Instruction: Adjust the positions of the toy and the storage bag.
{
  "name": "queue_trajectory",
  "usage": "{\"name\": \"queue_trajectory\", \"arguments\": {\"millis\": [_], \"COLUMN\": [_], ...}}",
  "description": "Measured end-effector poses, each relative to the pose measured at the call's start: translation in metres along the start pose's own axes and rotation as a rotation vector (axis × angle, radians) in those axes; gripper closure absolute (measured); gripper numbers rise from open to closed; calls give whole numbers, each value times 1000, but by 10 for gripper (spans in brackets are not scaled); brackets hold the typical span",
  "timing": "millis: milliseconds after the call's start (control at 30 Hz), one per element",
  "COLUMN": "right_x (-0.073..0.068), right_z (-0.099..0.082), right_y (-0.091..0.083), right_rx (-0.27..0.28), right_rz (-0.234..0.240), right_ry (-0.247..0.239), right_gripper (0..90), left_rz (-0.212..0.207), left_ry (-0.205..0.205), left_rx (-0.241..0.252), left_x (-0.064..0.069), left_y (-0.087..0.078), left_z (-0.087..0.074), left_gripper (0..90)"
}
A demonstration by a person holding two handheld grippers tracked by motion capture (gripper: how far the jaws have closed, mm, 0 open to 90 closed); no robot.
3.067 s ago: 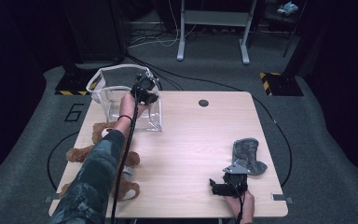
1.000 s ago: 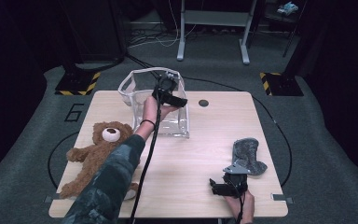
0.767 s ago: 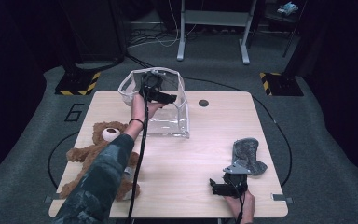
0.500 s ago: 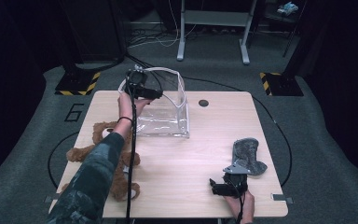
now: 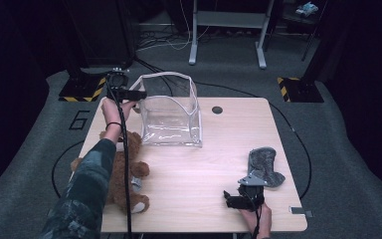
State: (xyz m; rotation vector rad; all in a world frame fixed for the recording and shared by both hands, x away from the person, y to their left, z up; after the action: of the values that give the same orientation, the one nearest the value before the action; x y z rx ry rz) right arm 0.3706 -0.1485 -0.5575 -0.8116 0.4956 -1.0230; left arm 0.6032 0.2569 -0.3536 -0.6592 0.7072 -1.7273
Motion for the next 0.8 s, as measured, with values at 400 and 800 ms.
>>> {"name": "queue_trajectory", "arguments": {"millis": [400, 800], "right_x": [0, 0], "right_z": [0, 0], "right_y": [0, 0], "right_rx": [1, 1], "right_rz": [-1, -1], "right_ry": [-1, -2], "right_gripper": [83, 84], "left_rz": [-3, 38], "left_ry": [-68, -111], "left_rx": [2, -12], "left_x": [-10, -17], "left_y": [7, 11], "left_z": [-5, -5], "left_gripper": [170, 148]}}
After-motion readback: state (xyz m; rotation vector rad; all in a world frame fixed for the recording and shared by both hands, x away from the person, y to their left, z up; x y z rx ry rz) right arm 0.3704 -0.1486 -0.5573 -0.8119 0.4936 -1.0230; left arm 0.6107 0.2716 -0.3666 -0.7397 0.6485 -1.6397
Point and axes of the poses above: each handheld gripper's, and its own axes: y roughly forward along the jaws, z roughly out of its top, x roughly to its right, the point moved 4 cm from there along y, roughly forward along the jaws, and after that the axes turned 9 degrees about -x, right-handed, at the moved point
